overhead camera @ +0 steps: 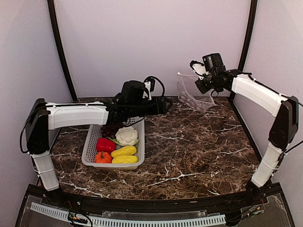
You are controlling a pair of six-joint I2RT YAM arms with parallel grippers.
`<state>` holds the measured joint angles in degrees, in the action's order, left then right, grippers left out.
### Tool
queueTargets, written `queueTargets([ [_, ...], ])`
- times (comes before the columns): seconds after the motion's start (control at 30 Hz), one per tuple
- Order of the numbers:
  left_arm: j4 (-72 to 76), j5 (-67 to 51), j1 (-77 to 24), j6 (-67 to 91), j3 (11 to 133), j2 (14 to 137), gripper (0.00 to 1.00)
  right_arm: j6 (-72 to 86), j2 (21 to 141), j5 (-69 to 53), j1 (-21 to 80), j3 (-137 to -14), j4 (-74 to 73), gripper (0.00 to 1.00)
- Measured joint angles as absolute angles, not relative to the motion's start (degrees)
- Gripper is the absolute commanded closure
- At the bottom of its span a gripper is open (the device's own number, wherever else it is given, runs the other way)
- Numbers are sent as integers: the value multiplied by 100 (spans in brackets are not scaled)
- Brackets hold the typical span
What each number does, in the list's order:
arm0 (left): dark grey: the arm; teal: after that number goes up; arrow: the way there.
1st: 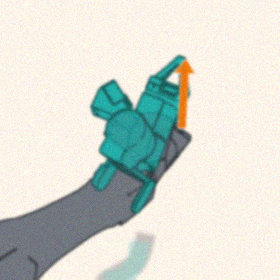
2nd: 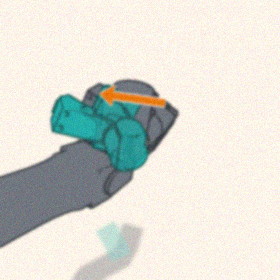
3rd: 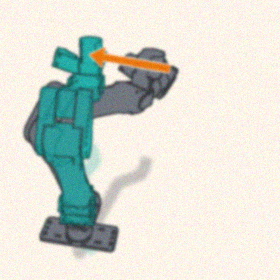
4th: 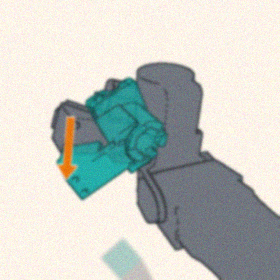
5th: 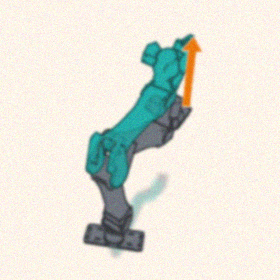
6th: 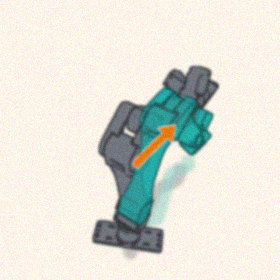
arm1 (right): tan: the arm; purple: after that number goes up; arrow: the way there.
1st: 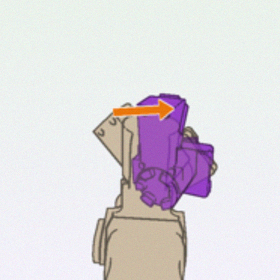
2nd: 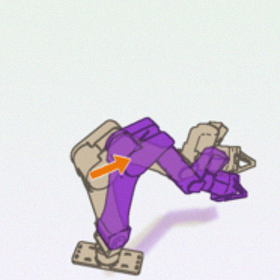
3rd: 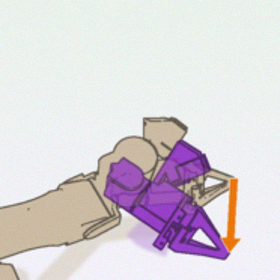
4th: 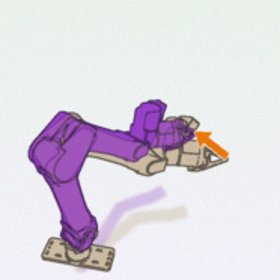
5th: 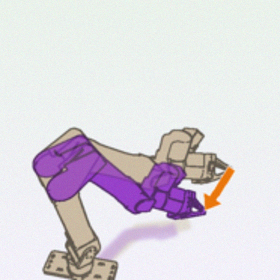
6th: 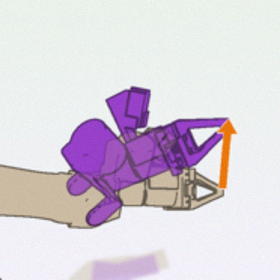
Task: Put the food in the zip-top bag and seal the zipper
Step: Open the zipper food storage bag at the center of the board, then pick up the fake vegetable from the bin.
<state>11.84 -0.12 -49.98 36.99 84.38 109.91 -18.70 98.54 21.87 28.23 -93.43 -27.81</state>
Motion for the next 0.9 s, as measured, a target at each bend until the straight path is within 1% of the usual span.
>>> queueTargets([
  [0.1, 751, 399, -4954, 3065, 8123, 10147, 20, -2036, 9946, 2215, 2484, -9677, -2779, 100],
  [0.23, -113, 845, -4733, 2589, 7865, 9170, 16, -2307, 10012, 2445, 2088, -10175, -2689, 100],
  [0.4, -1267, 1253, -4355, 2504, 7345, 8499, 12, -2482, 9872, 2552, 2005, -10224, -2512, 100],
  [0.5, -1946, 1378, -4178, 2521, 7155, 8427, 12, -2467, 9675, 2443, 2209, -9806, -2445, 100],
  [0.57, -2364, 1437, -4084, 2530, 7094, 8431, 11, -2373, 9533, 2165, 2447, -9303, -2421, 100],
  [0.67, -2825, 1452, -3946, 2526, 7076, 8442, 10, -2128, 9533, 1435, 2722, -8687, -2499, 100],
  [0.73, -3037, 1404, -3846, 2512, 7081, 8490, 7, -1938, 9631, 893, 2836, -8418, -2657, 100],
  [0.77, -3109, 1372, -3809, 2506, 7081, 8541, 3, -1855, 9730, 607, 2862, -8331, -2753, 100],
  [0.9, -3376, 1033, -3671, 2462, 7192, 8986, 1, -1608, 10047, -110, 2862, -8235, -2987, 100],
])
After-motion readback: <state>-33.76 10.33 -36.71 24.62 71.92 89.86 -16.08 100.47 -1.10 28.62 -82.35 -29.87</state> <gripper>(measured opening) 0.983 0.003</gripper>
